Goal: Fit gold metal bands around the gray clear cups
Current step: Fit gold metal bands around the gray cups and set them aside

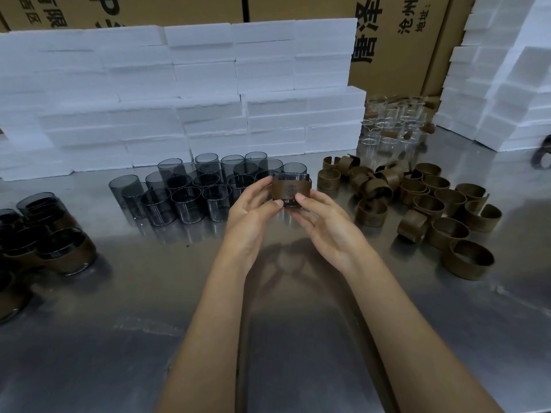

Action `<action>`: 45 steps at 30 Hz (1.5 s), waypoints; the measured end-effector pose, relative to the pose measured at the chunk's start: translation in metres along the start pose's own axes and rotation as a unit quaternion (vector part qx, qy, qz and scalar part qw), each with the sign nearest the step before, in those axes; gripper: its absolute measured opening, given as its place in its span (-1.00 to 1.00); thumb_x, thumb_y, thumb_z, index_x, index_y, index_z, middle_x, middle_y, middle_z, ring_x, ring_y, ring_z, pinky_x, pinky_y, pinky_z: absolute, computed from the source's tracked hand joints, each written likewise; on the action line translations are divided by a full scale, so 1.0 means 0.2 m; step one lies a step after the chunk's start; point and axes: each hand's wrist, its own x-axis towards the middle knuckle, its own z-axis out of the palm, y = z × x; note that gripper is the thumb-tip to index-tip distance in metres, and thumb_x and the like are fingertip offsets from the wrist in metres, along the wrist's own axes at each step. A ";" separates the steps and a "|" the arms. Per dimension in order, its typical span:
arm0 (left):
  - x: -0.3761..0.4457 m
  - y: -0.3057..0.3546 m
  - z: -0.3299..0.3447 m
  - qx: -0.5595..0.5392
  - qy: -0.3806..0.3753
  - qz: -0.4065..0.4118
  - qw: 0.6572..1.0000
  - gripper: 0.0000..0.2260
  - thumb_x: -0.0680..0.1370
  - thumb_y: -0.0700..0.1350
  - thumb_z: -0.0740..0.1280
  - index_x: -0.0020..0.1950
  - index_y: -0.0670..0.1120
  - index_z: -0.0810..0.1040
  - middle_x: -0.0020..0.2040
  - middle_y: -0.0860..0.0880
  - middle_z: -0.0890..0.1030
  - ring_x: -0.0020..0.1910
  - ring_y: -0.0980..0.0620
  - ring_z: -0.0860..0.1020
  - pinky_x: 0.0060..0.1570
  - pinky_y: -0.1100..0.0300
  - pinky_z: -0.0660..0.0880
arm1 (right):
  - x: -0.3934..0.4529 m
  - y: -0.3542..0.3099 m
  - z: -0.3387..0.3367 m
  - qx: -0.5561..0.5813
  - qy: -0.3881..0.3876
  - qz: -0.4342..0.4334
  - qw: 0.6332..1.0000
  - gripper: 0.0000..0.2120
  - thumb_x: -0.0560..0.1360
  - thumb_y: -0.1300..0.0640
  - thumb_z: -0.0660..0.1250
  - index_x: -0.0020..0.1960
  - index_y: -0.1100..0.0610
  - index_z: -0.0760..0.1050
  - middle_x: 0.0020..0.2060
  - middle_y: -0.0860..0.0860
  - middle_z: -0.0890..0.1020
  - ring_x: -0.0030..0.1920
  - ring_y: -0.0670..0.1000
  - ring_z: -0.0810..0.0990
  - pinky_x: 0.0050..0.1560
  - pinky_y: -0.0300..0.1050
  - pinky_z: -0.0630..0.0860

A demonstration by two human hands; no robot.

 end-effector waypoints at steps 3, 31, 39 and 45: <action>0.00 0.00 0.00 0.007 0.004 -0.002 1.000 -0.59 0.54 -0.46 0.33 0.31 -0.10 0.56 0.26 -0.17 0.65 0.34 -0.08 0.58 0.38 0.05 0.48 | 0.00 0.01 -0.01 0.003 -0.002 0.001 1.000 -0.51 0.56 0.37 0.36 0.46 0.35 0.37 0.30 0.29 0.59 0.16 0.13 0.64 0.39 0.00 0.49; -0.03 0.16 -0.40 0.464 0.388 -0.040 0.796 -0.41 0.53 -0.19 0.38 0.55 -0.10 0.33 0.53 -0.21 0.23 0.50 -0.23 0.22 0.47 -0.11 0.19 | 0.05 0.08 -0.06 -0.213 0.047 0.035 0.975 -0.67 0.51 0.37 0.44 0.25 0.32 0.50 0.07 0.22 0.61 0.07 0.12 0.66 0.09 -0.15 0.64; -0.07 0.16 -0.62 0.590 0.466 0.054 0.657 -0.57 0.52 -0.16 0.44 0.37 -0.21 0.49 0.52 -0.23 0.27 0.46 -0.29 0.24 0.38 -0.15 0.20 | 0.05 0.08 -0.07 -0.198 0.042 0.036 0.979 -0.70 0.52 0.39 0.41 0.23 0.32 0.50 0.07 0.23 0.62 0.08 0.11 0.65 0.08 -0.17 0.65; -0.09 0.20 -0.77 0.596 0.471 0.087 0.645 -0.56 0.51 -0.25 0.45 0.38 -0.20 0.49 0.45 -0.29 0.31 0.38 -0.36 0.30 0.32 -0.14 0.26 | 0.05 0.08 -0.07 -0.196 0.041 0.035 0.979 -0.68 0.52 0.39 0.40 0.26 0.34 0.50 0.07 0.22 0.62 0.14 0.13 0.65 0.09 -0.17 0.64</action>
